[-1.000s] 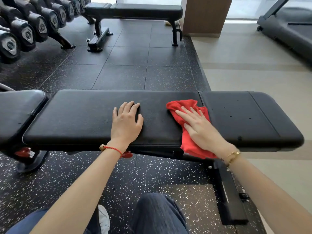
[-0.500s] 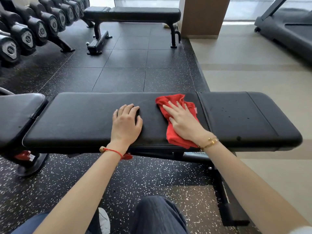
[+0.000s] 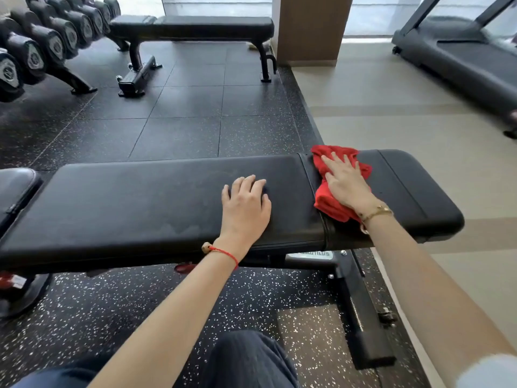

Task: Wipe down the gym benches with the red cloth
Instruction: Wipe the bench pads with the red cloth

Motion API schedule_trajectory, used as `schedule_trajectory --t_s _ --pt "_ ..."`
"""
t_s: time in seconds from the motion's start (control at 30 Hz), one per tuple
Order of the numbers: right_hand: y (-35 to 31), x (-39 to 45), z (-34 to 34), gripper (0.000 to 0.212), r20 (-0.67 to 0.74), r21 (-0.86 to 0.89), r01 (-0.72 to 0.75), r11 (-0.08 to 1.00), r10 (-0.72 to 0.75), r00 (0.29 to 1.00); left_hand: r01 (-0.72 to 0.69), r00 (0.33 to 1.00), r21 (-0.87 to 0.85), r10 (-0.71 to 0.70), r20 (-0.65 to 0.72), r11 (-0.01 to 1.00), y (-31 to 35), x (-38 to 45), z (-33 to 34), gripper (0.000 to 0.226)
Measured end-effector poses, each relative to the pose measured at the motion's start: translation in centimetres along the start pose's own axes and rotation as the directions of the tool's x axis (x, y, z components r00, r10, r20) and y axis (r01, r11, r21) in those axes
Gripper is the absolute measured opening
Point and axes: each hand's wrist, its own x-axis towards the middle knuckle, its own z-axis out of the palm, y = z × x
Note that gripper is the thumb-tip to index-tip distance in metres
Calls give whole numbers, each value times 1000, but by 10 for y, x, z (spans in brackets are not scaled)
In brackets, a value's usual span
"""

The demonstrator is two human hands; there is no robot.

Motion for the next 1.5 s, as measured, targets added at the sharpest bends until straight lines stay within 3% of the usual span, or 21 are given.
schedule_trajectory --t_s 0.17,0.3,0.47,0.57,0.77,0.93,1.0,1.1,1.17,1.23,1.4,1.5 --pt "-22 -18 13 52 39 62 198 978 -201 979 29 999 46 -31 38 999 29 4 17 45" --pt "8 -58 5 54 7 82 279 957 -280 960 28 999 67 -30 32 997 28 2 23 46" --pt "54 -28 -14 52 -10 75 42 996 -41 999 30 999 106 -32 21 994 34 0 24 48" --pt "42 22 -15 51 13 29 -47 998 46 999 31 999 129 -33 10 991 37 -1 24 47" --pt "-28 21 15 52 57 54 222 974 -225 973 44 999 102 -42 -21 994 34 0 25 47" --pt "11 -47 6 53 13 112 322 940 -326 945 39 999 105 -37 -18 994 33 0 25 47" --pt "39 -55 -4 53 -5 92 278 956 -279 960 34 999 108 -33 -8 994 34 -1 26 48" --pt "78 -32 -20 52 -25 57 76 995 -75 997 27 1000 121 -26 -8 992 36 -1 25 48" --pt "86 -6 -27 51 -26 37 -51 998 52 998 33 999 130 -32 -8 991 37 -1 25 47" --pt "74 10 -24 52 -29 15 -76 997 77 997 37 999 129 -36 -12 991 37 -1 24 47" --pt "23 -25 -1 53 1 35 165 986 -165 986 39 999 92 -36 -33 995 36 -2 24 45" --pt "29 -66 2 53 -46 28 223 974 -222 974 37 999 77 -34 -39 996 34 -1 24 45"
